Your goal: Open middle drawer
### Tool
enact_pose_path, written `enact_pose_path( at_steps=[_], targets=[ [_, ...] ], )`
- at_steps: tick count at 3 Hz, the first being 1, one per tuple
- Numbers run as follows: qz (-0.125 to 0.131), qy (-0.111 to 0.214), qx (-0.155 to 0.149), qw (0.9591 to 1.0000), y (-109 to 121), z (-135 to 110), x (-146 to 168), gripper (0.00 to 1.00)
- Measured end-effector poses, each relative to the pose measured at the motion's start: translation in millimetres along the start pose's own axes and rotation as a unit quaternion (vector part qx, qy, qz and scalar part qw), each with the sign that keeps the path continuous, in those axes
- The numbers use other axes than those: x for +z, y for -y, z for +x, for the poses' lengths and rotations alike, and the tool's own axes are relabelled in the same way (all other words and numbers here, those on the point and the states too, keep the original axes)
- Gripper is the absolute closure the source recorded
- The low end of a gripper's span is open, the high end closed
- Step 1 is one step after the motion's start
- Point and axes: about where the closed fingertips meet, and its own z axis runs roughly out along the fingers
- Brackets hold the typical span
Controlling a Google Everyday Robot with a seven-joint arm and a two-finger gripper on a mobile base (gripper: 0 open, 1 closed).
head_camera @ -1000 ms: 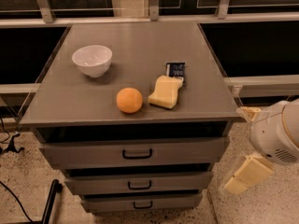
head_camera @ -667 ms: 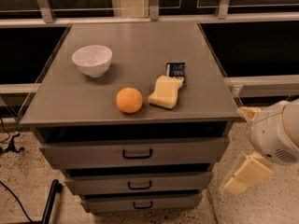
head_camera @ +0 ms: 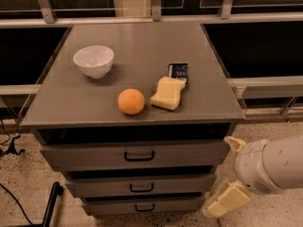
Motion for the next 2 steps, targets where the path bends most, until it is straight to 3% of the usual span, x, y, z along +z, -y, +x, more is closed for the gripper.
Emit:
enact_pose_path(
  at_steps=[1, 2],
  targets=[
    [-0.002, 0.03, 0.011, 0.9995, -16.8, 15.9, 46.5, 0.0],
    [0.009, 0.039, -0.022, 0.9989, -43.0, 30.7, 92.1, 0.0]
  ],
)
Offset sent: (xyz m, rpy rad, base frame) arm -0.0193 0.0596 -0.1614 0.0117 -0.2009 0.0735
